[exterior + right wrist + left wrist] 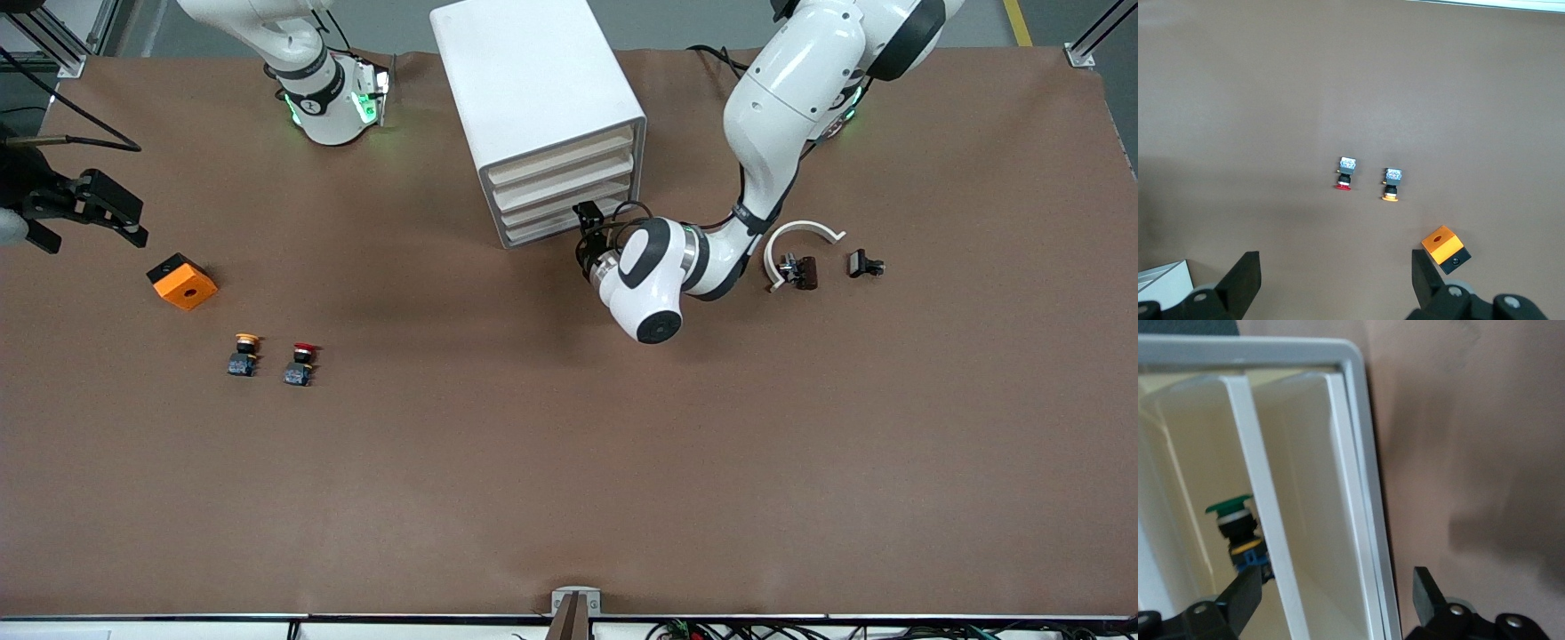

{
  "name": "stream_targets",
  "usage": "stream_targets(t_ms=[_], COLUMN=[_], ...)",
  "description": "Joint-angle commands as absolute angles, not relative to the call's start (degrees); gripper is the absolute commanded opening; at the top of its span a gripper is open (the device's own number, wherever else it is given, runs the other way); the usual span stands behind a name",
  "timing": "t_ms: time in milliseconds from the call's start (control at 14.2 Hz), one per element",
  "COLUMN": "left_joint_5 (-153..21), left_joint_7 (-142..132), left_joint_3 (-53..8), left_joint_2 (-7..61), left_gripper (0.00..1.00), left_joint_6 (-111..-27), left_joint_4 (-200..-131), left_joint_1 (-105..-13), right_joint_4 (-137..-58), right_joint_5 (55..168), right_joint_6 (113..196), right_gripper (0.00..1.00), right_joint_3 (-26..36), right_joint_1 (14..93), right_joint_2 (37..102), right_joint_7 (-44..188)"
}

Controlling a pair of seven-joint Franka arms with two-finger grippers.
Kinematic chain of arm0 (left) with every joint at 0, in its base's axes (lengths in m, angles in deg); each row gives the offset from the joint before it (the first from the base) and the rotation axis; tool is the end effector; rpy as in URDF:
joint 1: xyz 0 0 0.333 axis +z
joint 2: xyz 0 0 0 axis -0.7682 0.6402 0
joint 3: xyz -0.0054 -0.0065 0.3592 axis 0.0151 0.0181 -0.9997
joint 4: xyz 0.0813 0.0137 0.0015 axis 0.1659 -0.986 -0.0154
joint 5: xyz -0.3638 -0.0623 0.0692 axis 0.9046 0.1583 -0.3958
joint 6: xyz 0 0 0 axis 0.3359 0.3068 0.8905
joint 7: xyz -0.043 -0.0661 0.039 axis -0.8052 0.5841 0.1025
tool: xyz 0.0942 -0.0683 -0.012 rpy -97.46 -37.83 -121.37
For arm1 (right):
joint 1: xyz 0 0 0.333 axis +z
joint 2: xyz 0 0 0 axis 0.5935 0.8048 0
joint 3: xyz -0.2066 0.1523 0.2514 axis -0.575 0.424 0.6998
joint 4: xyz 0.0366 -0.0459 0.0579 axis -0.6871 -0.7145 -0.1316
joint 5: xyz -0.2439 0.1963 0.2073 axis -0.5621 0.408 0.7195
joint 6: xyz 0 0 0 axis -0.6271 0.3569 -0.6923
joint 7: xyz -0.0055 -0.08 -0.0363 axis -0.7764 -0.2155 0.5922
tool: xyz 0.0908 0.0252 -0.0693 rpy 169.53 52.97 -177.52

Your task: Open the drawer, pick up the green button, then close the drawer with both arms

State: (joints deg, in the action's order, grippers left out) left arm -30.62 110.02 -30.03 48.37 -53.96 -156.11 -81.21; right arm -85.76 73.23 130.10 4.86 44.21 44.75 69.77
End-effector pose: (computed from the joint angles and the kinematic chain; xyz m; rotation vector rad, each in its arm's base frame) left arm 0.4569 -0.4726 0.1919 -1.4683 -1.9136 1.1966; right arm 0.5343 0.0158 0.6878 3.1153 0.1293 0.1172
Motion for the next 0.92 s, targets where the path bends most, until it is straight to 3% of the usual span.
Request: stream_targets(t_ms=[0, 141, 283, 495, 636, 848], left_joint_5=[-28.67, -28.32, -25.08, -24.72, -24.54, -24.45], left_joint_7=[111.7, 112.4, 113.11, 115.82, 116.1, 116.89], left_joint_3=[-30.11, -30.02, -30.11, -30.11, -30.02, -30.02], left_joint_2=[48.9, 49.6, 50.3, 50.13, 50.22, 50.31], left_gripper=[1.0, 1.0, 0.89, 0.86, 0.63, 0.5], left_joint_6=[-53.12, -52.94, -50.76, -47.68, -46.79, -46.35], left_joint_4=[-155.92, -155.92, -155.75, -155.57, -155.57, -155.83], left_joint_1=[-80.96, -80.87, -80.87, -80.87, -81.04, -81.48], right_joint_4=[-84.33, -84.24, -84.24, -84.15, -84.06, -84.06], right_joint_5=[72.84, 72.93, 73.02, 73.11, 73.11, 73.11], right_joint_6=[129.32, 129.14, 129.14, 129.32, 129.14, 128.88], right_gripper=[1.0, 1.0, 1.0, 1.0, 1.0, 1.0], right_joint_3=[4.64, 4.73, 4.73, 4.73, 4.73, 4.73], right_joint_1=[45.72, 45.9, 46.07, 46.25, 47.38, 50.02], right_joint_2=[45.5, 45.5, 45.68, 46.29, 46.29, 46.29], right_joint_7=[68.71, 68.44, 68.18, 67.13, 63.72, 57.56])
